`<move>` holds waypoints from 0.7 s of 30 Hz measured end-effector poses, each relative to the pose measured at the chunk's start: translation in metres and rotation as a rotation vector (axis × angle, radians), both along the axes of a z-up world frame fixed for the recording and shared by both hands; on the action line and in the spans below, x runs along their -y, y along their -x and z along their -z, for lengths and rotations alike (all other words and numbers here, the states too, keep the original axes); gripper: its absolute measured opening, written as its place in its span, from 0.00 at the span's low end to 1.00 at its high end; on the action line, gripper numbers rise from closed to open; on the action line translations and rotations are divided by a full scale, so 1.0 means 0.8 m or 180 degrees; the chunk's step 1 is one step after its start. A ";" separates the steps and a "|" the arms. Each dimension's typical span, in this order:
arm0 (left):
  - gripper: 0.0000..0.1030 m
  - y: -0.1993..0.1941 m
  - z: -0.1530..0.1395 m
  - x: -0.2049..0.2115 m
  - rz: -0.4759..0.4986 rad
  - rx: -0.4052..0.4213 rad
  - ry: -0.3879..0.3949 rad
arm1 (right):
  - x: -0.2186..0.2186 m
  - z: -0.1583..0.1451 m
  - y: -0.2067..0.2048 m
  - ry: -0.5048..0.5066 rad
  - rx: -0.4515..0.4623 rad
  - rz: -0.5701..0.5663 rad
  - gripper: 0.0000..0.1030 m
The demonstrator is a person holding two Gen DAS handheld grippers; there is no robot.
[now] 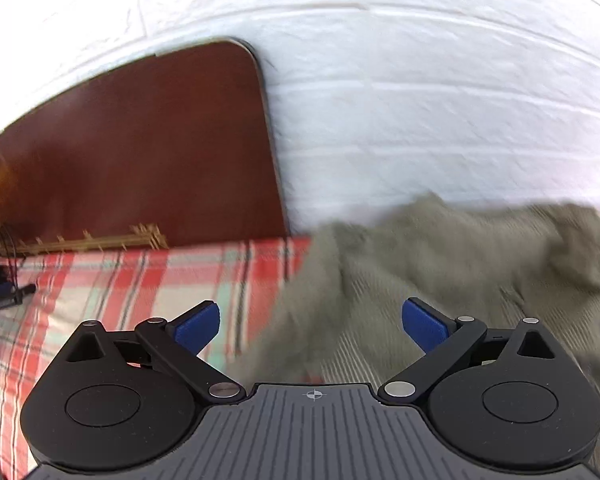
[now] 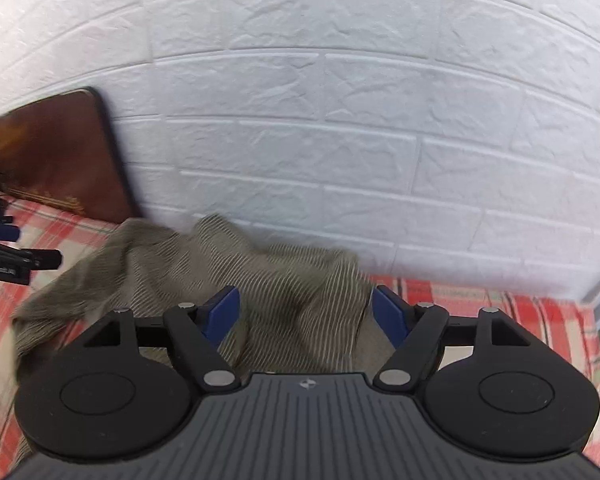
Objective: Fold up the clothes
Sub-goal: 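Lower the striped shirt onto the bed and open both grippers, then grasp the shirt body with the left gripper while the right gripper grasps another edge, lift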
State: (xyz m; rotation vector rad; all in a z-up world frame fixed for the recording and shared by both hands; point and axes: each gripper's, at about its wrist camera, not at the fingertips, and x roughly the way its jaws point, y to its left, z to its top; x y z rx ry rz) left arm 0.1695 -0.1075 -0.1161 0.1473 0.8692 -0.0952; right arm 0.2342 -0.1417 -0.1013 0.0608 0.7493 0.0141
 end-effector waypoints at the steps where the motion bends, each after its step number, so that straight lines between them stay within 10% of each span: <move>1: 1.00 0.016 0.005 -0.001 0.0021 -0.0056 -0.0006 | 0.003 0.004 0.018 -0.0010 -0.0048 0.0012 0.77; 14: 1.00 0.180 0.106 -0.010 -0.0409 -0.0950 0.0555 | 0.045 0.098 0.208 -0.0155 -0.0885 0.0379 0.83; 21: 0.72 0.175 0.124 0.003 -0.0325 -0.1161 0.0772 | 0.045 0.137 0.222 -0.0287 -0.1091 0.0557 0.83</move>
